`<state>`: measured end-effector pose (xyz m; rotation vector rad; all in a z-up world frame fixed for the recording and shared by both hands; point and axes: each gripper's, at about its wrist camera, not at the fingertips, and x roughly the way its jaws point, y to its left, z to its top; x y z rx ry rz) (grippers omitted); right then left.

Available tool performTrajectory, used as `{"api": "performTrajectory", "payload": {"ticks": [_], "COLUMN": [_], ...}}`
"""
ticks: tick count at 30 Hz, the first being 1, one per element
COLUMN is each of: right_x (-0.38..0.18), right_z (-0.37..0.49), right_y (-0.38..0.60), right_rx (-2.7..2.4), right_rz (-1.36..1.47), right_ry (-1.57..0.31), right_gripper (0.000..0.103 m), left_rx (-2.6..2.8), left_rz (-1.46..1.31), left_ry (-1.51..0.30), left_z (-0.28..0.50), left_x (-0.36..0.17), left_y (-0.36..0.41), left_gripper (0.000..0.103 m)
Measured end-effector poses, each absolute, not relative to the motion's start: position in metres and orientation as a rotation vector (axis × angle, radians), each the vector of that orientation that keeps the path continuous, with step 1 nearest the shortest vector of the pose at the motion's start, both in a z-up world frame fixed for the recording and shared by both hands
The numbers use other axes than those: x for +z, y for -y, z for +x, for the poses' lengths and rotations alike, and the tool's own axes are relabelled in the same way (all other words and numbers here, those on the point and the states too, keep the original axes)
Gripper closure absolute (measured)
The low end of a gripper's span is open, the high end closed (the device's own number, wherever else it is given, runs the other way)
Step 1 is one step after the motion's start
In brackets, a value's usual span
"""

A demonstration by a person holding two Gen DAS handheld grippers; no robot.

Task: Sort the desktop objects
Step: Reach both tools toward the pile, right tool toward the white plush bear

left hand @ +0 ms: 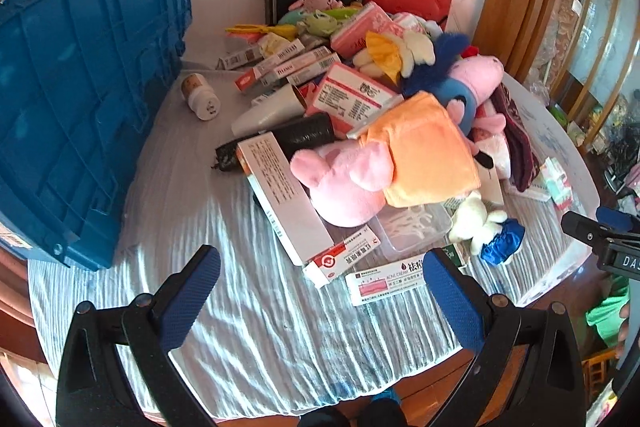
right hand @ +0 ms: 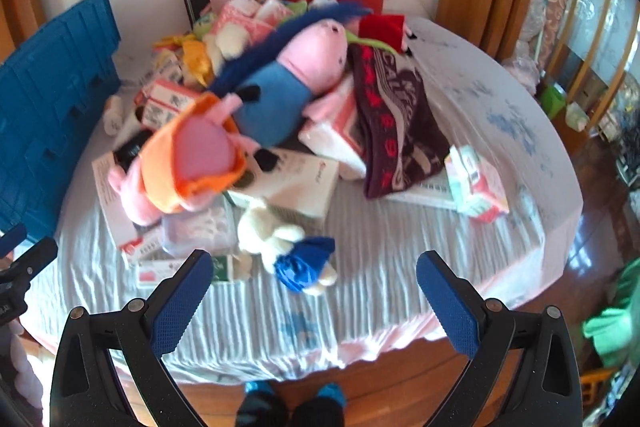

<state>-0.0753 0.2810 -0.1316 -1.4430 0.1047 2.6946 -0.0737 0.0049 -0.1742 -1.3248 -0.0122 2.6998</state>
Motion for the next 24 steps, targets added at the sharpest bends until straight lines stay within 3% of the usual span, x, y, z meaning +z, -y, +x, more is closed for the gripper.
{"api": "performTrajectory", "payload": {"ticks": [12,16,24], "right_x": [-0.186,-0.200,-0.224], "right_z": [-0.103,-0.112,-0.126], "right_y": [-0.298,-0.301,-0.293], "right_rx": [2.734,2.775,2.830], "right_rz": [-1.668,-1.729,-1.816], "right_ry": [0.025,0.066,0.129], "right_gripper": [0.001,0.010,0.010], "left_rx": [2.577,2.566,2.594], "left_rz": [-1.511,-1.546,-1.565], "left_ry": [-0.101,-0.217,-0.298], "left_z": [-0.095,-0.101,-0.115], "left_x": [-0.245,-0.263,-0.281], "left_y": [-0.072,-0.097,-0.121], "left_gripper": [0.000,0.000,0.007]}}
